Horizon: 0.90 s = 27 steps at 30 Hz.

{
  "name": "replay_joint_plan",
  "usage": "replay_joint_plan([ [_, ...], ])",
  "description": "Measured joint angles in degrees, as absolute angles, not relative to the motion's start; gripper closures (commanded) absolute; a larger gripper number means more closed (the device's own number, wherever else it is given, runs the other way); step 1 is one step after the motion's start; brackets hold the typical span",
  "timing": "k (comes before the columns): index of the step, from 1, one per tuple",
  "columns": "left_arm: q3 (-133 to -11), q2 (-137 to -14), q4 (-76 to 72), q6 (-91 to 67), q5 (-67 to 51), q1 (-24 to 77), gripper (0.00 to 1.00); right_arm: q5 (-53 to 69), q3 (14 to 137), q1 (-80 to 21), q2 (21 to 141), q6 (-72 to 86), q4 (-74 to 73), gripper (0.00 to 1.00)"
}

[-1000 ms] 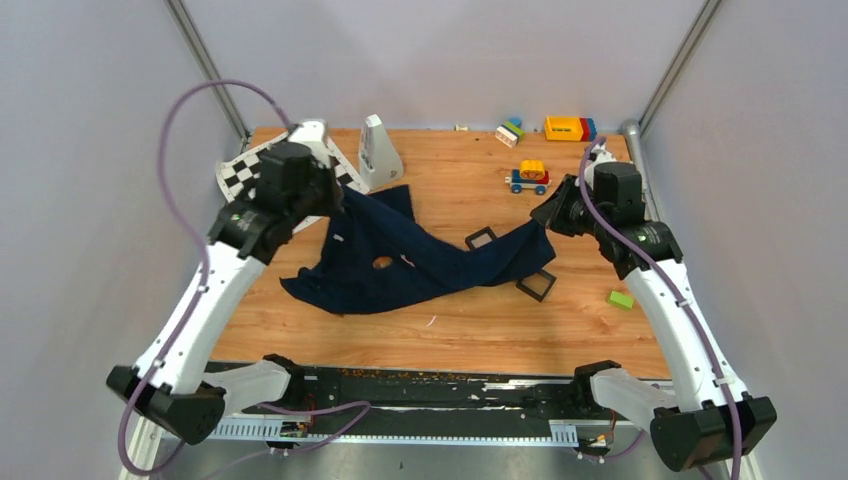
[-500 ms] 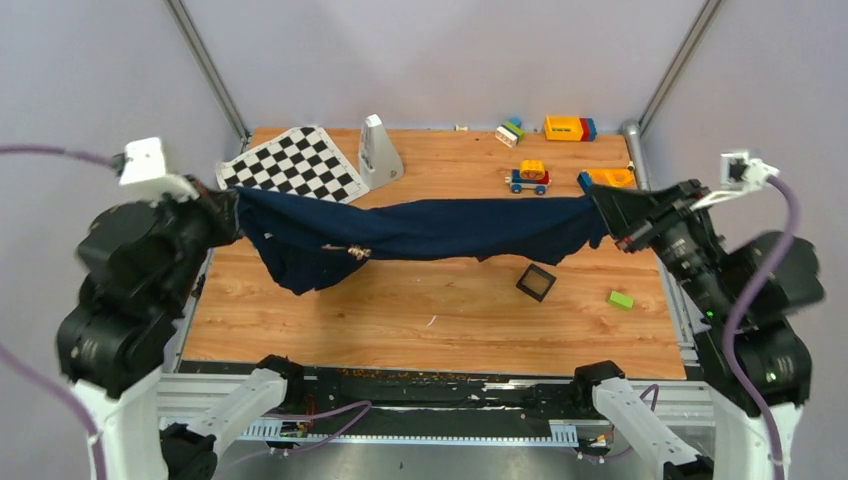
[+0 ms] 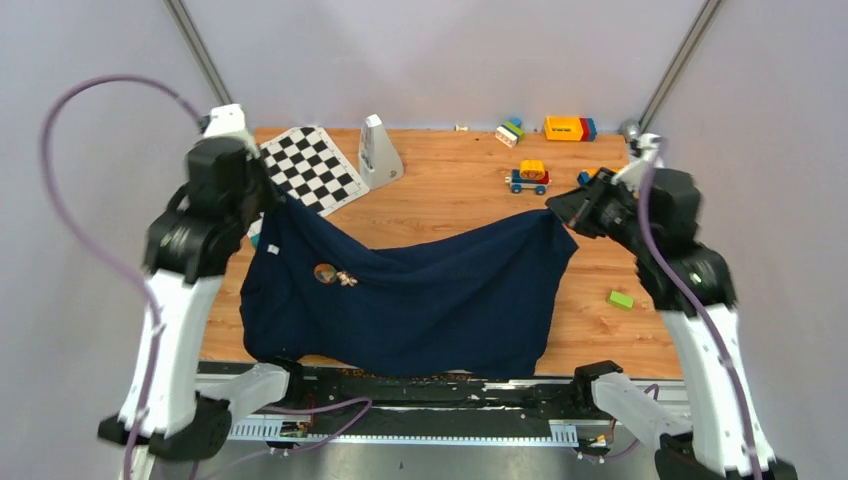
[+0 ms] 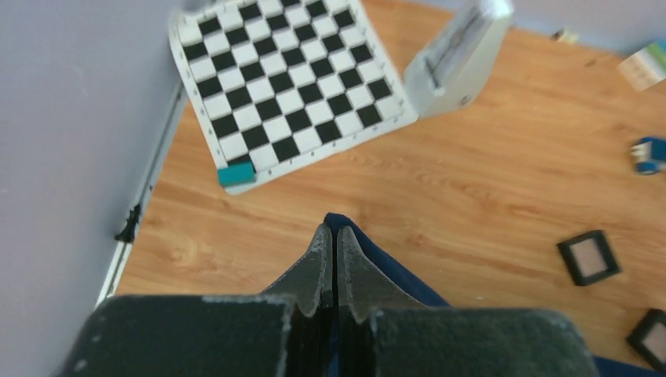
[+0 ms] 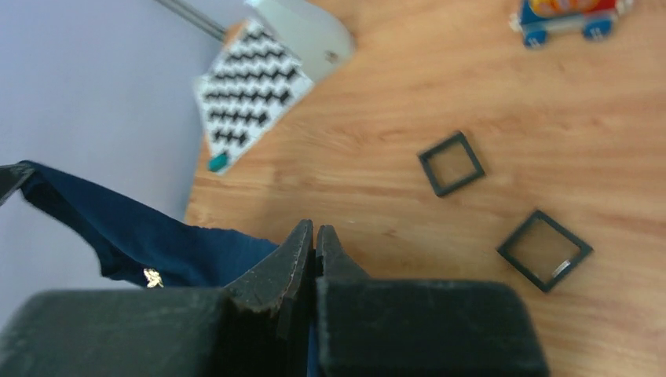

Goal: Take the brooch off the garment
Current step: Flatten out the clothes at the center of the board, then remove the brooch from the clothes.

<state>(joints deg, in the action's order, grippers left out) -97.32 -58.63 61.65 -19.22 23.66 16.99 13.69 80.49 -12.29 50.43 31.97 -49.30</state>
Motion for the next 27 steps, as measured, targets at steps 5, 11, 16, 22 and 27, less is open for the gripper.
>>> replay_joint_plan([
  [5,-87.8,-73.5,52.2,-21.8,7.9,5.8,1.00,7.0,68.3,-11.2,61.2,34.7,-44.7,0.93],
  [11,-80.8,-89.6,42.7,-26.2,-7.9,1.5,0.97,5.9,58.1,-8.4,67.5,36.8,-40.3,0.22],
  [16,-79.1,-90.2,38.8,-28.1,-12.4,1.5,0.91,12.4,53.4,-9.9,66.0,34.2,-30.9,0.18],
  [22,-79.2,-90.1,34.8,-29.0,-12.1,1.5,0.28,14.9,51.4,-20.5,65.3,30.3,-23.1,0.19],
  [27,-78.4,-89.7,33.3,-27.8,-9.1,3.0,0.20,16.2,51.4,-28.3,68.4,26.0,-17.4,0.21],
])
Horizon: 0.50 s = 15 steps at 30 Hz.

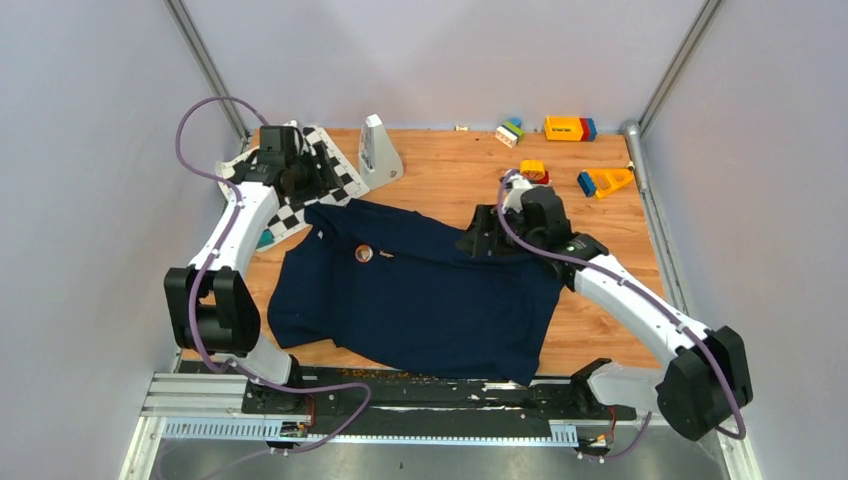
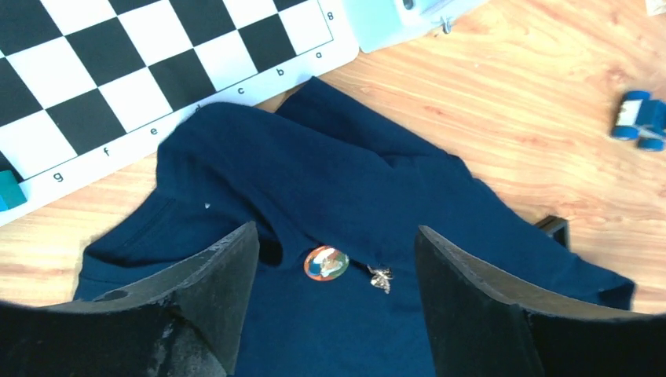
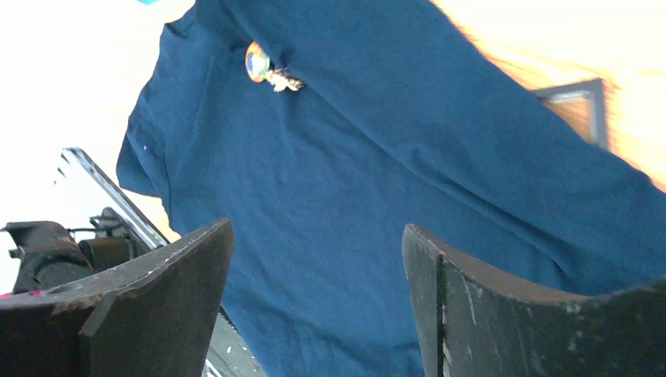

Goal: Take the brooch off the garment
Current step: Remove the brooch from the clothes.

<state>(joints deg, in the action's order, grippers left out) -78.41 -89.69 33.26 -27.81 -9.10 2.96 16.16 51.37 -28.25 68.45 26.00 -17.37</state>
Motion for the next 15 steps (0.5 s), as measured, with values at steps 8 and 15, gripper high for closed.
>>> replay_joint_plan([
  [8,-70.6,-85.3,30.3,-25.8,0.3,18.6,0.29,15.6,51.8,-37.3,80.7,20.0,-10.2,0.22],
  [15,-53.9,-77.5,22.9,-25.8,0.8,19.7,0.30,12.3,57.3,-42.0,94.7,16.3,-7.2,0.27],
])
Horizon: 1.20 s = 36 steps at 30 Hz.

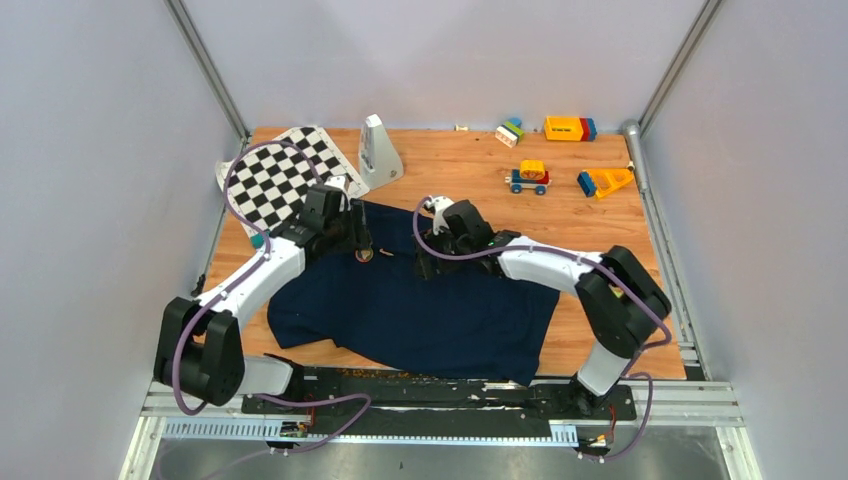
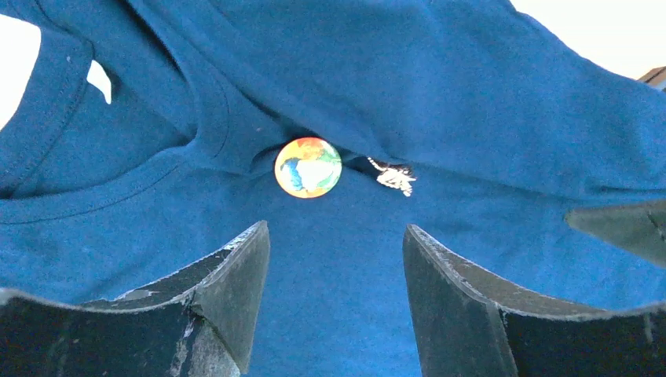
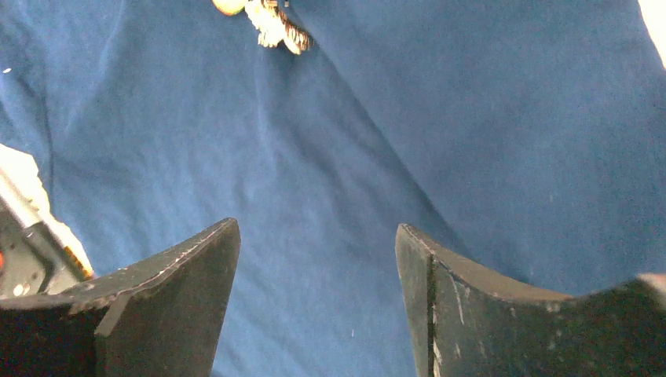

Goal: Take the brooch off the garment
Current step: Remove the brooch from the clothes.

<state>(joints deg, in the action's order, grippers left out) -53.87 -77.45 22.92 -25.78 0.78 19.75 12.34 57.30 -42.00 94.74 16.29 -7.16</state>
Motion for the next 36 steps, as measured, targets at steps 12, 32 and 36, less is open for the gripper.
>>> replay_joint_plan([
  [12,-37.6,-69.4,10.1,-24.6,5.9,19.3,0.33,1.3,68.7,-46.0,110.6,8.1,2.3,0.33],
  [32,-28.2,-58.8,2.1,-24.2,6.5,18.3,0.36,-1.4,70.7,-47.2,114.7,2.7,7.6,0.66],
  [36,-28.2,-61.5,0.5,-24.4,4.4,17.8,0.36,-1.4,70.7,-47.2,115.1,2.5,7.5,0.55],
])
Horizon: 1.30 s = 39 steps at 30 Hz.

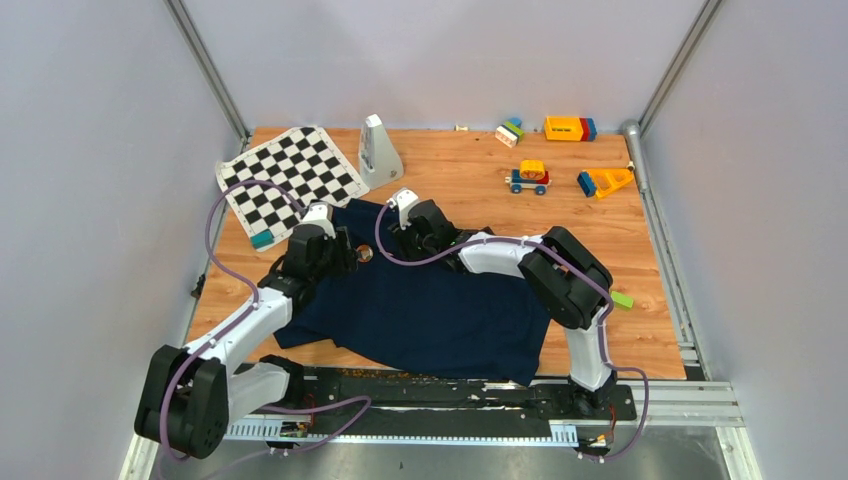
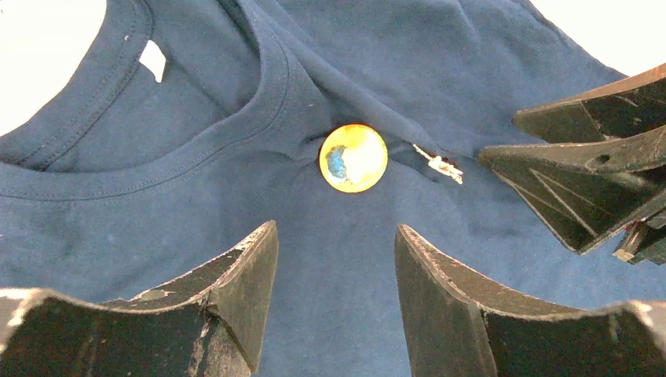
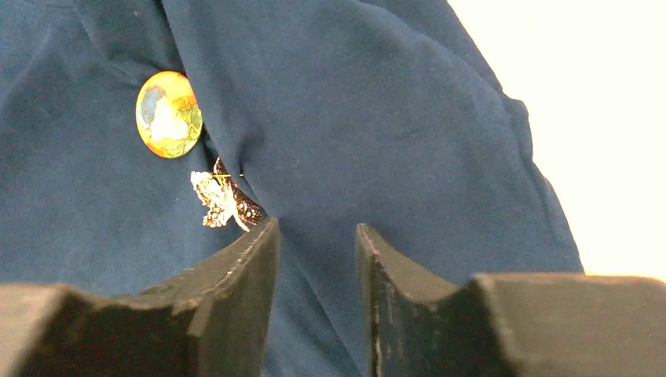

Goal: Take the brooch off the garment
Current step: Remove the brooch from the clothes.

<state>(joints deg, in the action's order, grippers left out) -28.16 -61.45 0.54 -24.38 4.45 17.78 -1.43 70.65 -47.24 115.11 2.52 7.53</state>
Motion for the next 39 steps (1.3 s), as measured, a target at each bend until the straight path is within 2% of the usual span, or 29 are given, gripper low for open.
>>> replay_joint_plan([
  [9,-28.1,-62.3,-0.7,-24.6,2.3,17.0,0.36,1.7,69.7,-47.2,115.2,1.8,7.5,0.52],
  [15,-27.7,-61.8,-1.5,-24.8,1.4,17.0,0.37,1.0,70.3,-47.2,117.2,1.6,7.5,0.76],
  [18,-27.4,-61.9,-2.4,-25.2,-0.5,16.8,0.37,0.7,69.9,-47.2,116.9,2.0,8.0,0.95],
  [20,-27.4,-62.4,-3.2,-25.5,-2.2,16.7,0.37,1.1,68.5,-47.2,115.8,2.4,8.3,1.00],
  [30,-27.4,-66.9,-9.3,-27.5,-13.1,16.7,0.32,9.1,57.3,-47.2,100.2,5.5,14.8,1.00],
  [39,-26.6,-74.1,-17.9,-30.7,-23.2,16.7,0.33,13.1,57.3,-47.2,100.7,7.2,16.8,1.00],
])
